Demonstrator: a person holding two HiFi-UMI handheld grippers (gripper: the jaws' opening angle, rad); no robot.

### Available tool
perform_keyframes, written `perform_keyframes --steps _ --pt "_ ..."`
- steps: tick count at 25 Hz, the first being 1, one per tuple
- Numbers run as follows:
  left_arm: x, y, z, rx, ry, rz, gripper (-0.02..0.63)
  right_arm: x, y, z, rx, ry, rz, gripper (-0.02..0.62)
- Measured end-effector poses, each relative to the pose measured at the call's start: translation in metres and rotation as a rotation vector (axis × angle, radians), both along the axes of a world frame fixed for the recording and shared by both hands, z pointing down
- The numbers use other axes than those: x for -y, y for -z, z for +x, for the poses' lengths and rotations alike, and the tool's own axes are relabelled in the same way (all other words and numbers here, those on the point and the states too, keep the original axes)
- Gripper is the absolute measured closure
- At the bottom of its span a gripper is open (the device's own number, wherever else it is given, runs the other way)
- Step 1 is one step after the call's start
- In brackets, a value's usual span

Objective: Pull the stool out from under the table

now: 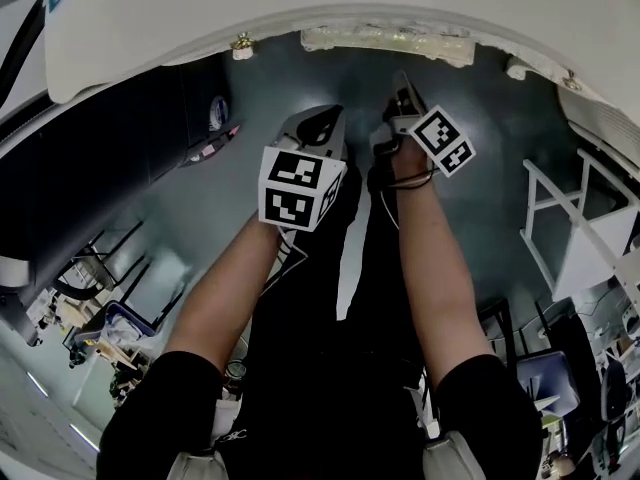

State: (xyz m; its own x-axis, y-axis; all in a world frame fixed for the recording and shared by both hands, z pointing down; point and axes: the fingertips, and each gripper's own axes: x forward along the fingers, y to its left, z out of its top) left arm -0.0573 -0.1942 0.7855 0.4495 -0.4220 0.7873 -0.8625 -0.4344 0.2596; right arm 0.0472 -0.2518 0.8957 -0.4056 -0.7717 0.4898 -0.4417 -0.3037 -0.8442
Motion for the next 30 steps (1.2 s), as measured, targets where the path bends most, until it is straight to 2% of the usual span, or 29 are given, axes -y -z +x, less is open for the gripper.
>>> perform_keyframes --steps 5,8,9,10,16,21,24,30 --pt "-0.002 -0.011 -0.001 -0.012 0.010 -0.044 0.606 0.004 -0.019 -0.007 0.048 -0.030 -0.011 0.589" --pt "-0.002 -0.015 0.003 -0.010 -0.036 -0.045 0.606 0.016 -0.025 -0.008 0.063 -0.033 0.016 0.589" --pt "-0.002 -0.017 0.003 -0.004 -0.055 -0.042 0.606 0.021 -0.026 -0.009 0.080 -0.034 0.030 0.516" --pt "-0.002 -0.018 0.003 0.001 -0.070 -0.042 0.606 0.025 -0.027 -0.009 0.098 -0.039 0.039 0.485" --pt "-0.009 -0.028 0.001 0.002 -0.113 -0.069 0.606 0.043 -0.044 -0.005 0.142 -0.126 0.035 0.353" --pt "-0.014 -0.035 -0.006 -0.004 -0.124 -0.086 0.606 0.063 -0.044 -0.017 0.202 -0.133 0.055 0.315" --pt "-0.015 -0.041 -0.011 0.003 -0.132 -0.099 0.606 0.066 -0.050 -0.016 0.199 -0.155 0.043 0.314" --pt "-0.015 -0.041 -0.018 0.019 -0.152 -0.099 0.606 0.063 -0.055 -0.016 0.205 -0.162 0.085 0.323"
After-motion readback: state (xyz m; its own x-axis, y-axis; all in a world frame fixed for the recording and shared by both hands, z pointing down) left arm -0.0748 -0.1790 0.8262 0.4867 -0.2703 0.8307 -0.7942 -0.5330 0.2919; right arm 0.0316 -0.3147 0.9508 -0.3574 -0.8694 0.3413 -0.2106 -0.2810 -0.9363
